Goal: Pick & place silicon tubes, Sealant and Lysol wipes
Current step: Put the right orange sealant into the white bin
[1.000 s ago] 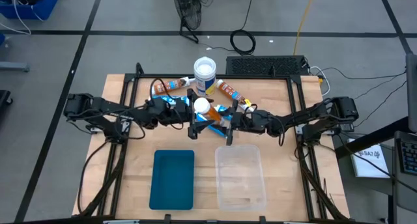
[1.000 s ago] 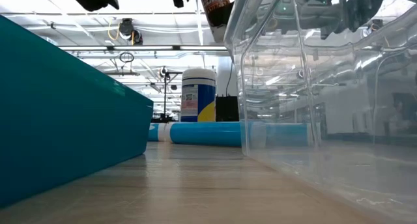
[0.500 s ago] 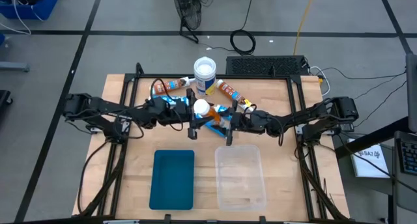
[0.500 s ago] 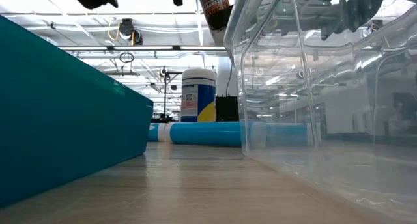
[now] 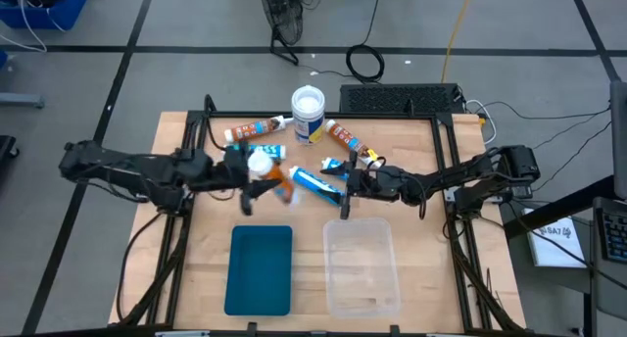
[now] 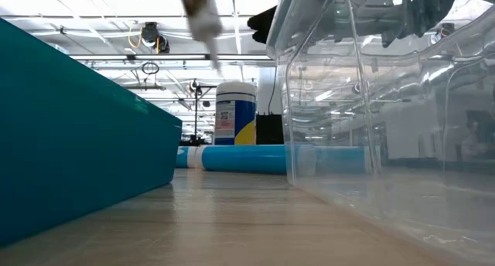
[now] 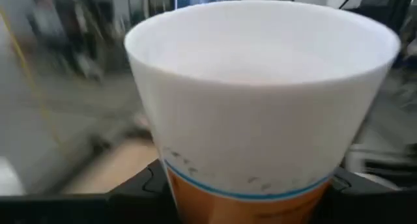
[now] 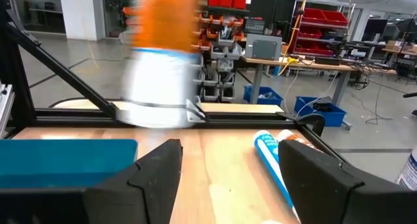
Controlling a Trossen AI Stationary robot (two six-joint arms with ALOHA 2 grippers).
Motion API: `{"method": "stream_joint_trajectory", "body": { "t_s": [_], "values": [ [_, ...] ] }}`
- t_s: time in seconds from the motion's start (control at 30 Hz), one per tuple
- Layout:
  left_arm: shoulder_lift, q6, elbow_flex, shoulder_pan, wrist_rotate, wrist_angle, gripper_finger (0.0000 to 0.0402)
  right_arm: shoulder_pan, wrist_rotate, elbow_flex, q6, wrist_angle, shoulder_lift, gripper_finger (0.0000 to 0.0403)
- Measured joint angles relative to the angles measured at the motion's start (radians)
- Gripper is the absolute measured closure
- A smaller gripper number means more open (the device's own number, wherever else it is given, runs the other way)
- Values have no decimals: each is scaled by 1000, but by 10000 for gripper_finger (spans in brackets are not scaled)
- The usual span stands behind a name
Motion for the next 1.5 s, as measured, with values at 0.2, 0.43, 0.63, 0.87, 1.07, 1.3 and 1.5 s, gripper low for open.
{"method": "stream_joint_trajectory", "body": {
  "t_s": [0.2, 0.43, 0.63, 0.87, 1.07, 1.3, 1.5],
  "values": [
    [-88, -429, 0, -116, 74, -263, 197, 0, 0, 0, -1, -4, 0, 172],
    [-6, -654, -32, -304, -127, -345, 197, 0, 0, 0, -3, -4, 1, 178],
    [97, -859, -34, -380, -155, -384, 197, 0, 0, -1, 6, -6, 1, 184],
    [142, -950, -34, -404, -118, -378, 197, 0, 0, -1, 30, -5, 2, 186],
    [141, -735, -34, -410, -142, -264, 197, 0, -2, -1, 15, -8, -1, 188],
    [199, -303, -32, -306, -41, 158, 197, 0, 2, -2, -71, -121, -162, 190],
    [295, -282, 53, -140, 146, 171, 197, 1, 64, -2, -73, -324, -361, 191]
  ]
}}
